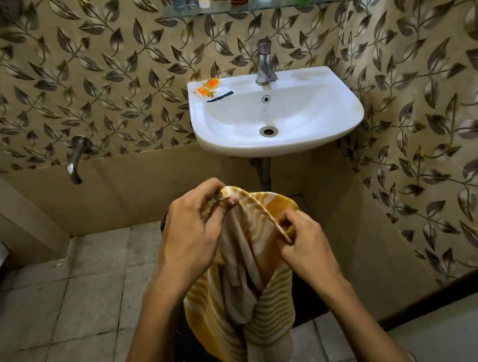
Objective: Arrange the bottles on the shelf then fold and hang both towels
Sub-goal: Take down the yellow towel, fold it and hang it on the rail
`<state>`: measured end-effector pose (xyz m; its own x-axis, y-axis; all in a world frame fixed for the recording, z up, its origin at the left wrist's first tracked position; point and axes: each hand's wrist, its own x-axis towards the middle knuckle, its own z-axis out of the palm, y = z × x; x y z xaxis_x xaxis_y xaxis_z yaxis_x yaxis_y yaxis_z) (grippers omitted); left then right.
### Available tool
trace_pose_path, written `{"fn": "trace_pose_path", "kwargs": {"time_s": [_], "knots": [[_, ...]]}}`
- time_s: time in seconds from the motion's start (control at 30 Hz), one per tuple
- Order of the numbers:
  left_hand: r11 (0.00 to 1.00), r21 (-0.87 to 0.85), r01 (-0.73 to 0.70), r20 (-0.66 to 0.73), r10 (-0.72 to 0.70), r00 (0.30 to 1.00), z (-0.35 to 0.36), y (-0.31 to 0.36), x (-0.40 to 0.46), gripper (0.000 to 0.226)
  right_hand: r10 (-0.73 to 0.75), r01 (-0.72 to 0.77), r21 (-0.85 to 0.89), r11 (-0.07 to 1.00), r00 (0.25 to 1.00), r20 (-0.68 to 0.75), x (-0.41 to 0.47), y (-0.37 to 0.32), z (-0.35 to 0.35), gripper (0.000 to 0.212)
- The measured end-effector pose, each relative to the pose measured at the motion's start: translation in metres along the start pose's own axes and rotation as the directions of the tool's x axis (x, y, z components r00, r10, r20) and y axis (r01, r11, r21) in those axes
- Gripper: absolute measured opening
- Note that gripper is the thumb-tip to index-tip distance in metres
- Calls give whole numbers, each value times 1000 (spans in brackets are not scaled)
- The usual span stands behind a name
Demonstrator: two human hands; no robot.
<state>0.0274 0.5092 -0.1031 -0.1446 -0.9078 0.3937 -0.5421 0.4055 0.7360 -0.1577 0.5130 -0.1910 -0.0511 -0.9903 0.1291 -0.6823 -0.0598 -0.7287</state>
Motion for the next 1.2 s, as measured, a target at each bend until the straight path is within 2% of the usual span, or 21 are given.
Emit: {"fn": "trace_pose_path", "kwargs": {"time_s": [0.1,0.17,0.2,0.27,0.33,0.37,0.43,0.53,0.6,0.67,0.77,0.8,0.9,1.0,1.1,1.17,1.2], "knots": [[991,16,135,-98,-132,986,1,-3,-1,12,104,-106,44,993,994,46,-2,8,-3,12],[971,40,237,-101,-232,967,2,-8,-2,1,73,-78,70,994,995,71,-3,7,-6,14],[960,51,275,-63,-271,960,2,-10,-3,10,35,-41,70,997,995,92,-4,3,-8,20],[952,84,294,130,-303,944,3,-14,-6,43,-53,38,109,993,989,138,-7,-8,-10,28],[954,139,266,368,-299,880,8,-9,-9,69,-151,114,213,970,974,169,-10,-20,-10,20],[960,149,236,447,-278,850,13,-6,-11,70,-204,156,255,954,963,175,-11,-25,-11,17],[973,153,170,491,-224,842,22,-4,-13,51,-290,235,286,929,942,169,-11,-32,-12,14],[965,227,133,428,-221,876,23,-4,-11,18,-311,261,265,928,935,172,-11,-34,-14,15],[951,269,153,390,-253,886,20,-5,-11,8,-308,261,249,933,936,170,-12,-33,-13,24],[950,260,171,369,-261,892,17,-4,-11,16,-314,269,245,932,934,168,-14,-31,-11,24],[971,205,127,337,-192,922,10,2,-12,17,-315,284,186,941,935,165,-18,-26,-6,14],[977,188,104,333,-163,929,8,4,-12,16,-297,272,170,947,943,149,-19,-24,-6,20],[985,164,61,288,-107,952,2,11,-13,16,-214,202,144,969,974,70,-19,-15,-5,40],[986,147,78,141,-99,985,-7,12,-11,14,-69,68,75,995,998,7,-16,-2,-9,35],[968,173,181,5,-185,983,-9,6,-10,14,36,-34,133,990,999,-14,-14,7,-17,13],[939,187,289,-50,-284,957,-6,-1,-10,10,37,-37,166,985,999,6,-14,5,-21,12],[925,179,337,-31,-337,941,-4,-4,-10,16,26,-30,162,986,999,31,-14,2,-21,11]]}}
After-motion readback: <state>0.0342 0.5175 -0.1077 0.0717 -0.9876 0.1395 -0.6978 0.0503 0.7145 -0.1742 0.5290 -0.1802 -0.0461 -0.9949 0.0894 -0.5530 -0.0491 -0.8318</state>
